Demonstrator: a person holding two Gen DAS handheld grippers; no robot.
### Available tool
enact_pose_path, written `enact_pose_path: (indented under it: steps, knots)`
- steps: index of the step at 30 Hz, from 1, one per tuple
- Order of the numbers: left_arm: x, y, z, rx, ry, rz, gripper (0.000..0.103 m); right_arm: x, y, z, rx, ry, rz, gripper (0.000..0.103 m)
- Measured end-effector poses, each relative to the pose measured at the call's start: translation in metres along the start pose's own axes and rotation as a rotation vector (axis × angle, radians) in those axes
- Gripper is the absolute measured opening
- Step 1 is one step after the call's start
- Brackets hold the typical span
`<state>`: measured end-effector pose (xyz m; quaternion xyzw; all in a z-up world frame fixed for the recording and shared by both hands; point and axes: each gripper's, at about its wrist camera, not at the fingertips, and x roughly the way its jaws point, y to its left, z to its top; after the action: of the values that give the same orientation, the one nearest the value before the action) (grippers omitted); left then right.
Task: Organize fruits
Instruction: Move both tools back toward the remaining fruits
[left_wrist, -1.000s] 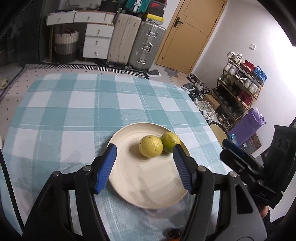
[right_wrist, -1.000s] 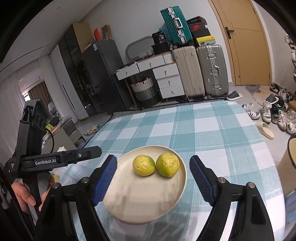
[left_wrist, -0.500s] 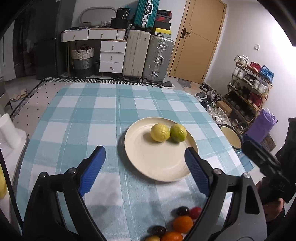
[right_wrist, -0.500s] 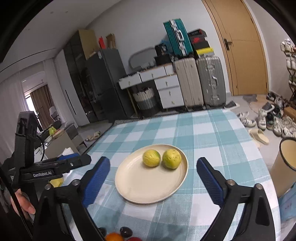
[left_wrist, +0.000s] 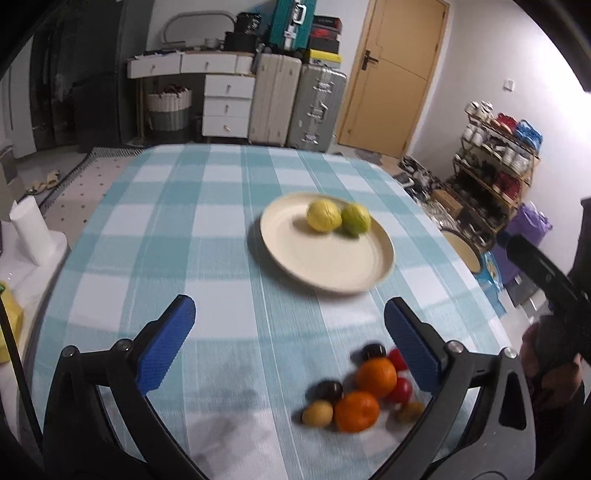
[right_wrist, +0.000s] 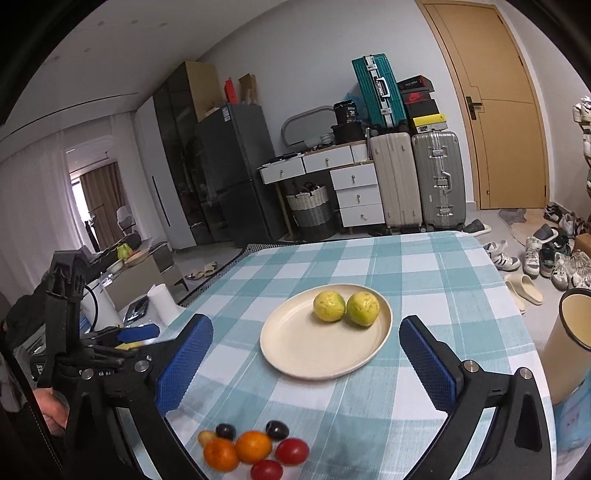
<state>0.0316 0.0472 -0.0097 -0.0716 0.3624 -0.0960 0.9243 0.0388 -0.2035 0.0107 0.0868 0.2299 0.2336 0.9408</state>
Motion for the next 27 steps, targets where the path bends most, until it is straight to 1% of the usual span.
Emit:
enact_pose_path:
  steps: [6, 8, 13, 16, 21, 27]
  knots:
    - [0.005, -0.011, -0.037, 0.068, 0.057, -0.044, 0.102, -0.003, 0.002, -0.014, 0.014, 0.038, -0.002, 0.103]
    - [0.006, -0.017, -0.046, 0.096, 0.065, -0.037, 0.102, -0.003, 0.001, -0.019, 0.026, 0.047, -0.003, 0.103]
    - [0.006, -0.033, -0.062, 0.158, 0.081, -0.056, 0.102, -0.003, -0.002, -0.028, 0.050, 0.068, -0.012, 0.103]
    - [0.008, -0.046, -0.069, 0.219, 0.081, -0.069, 0.102, -0.003, -0.003, -0.033, 0.060, 0.080, -0.009, 0.103]
    - [0.014, -0.077, -0.080, 0.404, 0.075, 0.021, 0.102, -0.004, -0.006, -0.038, 0.077, 0.092, -0.012, 0.103]
    - [0.021, -0.096, -0.091, 0.507, 0.096, 0.029, 0.099, -0.007, -0.009, -0.038, 0.087, 0.083, -0.010, 0.103]
